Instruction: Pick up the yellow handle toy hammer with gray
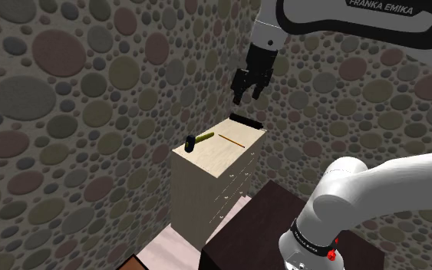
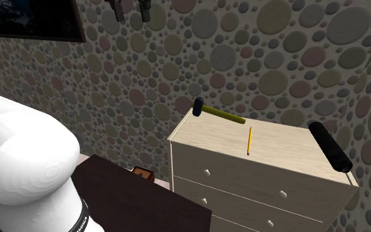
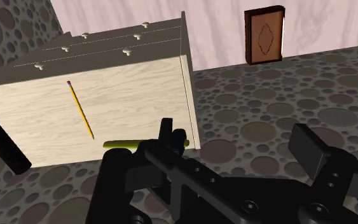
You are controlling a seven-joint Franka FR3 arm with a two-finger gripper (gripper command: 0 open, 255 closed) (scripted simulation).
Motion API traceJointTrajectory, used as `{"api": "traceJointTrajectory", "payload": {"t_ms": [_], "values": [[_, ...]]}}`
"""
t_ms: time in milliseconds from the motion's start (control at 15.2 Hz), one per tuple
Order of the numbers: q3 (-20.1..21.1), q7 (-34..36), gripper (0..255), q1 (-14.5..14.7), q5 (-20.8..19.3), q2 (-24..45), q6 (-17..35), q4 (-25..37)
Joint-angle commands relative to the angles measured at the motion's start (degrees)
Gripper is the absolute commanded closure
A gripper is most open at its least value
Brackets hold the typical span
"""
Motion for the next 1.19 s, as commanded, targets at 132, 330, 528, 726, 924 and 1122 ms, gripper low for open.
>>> {"api": "traceJointTrajectory", "payload": {"t_ms": [132,330,528,726,924,1122], "values": [[0.9,3.5,0,-1.2,0.7,3.6,2.9,0.2],[2.0,8.7,0,-3.0,1.6,9.4,6.9,0.9],[2.9,13.7,0,-4.6,2.1,15.4,10.7,2.3],[3.5,18.7,0,-6.2,2.5,21.5,14.1,4.1],[3.8,23.5,0,-7.6,2.7,27.6,17.2,6.3],[3.7,28.2,0,-8.8,2.9,33.7,19.9,9.0]]}}
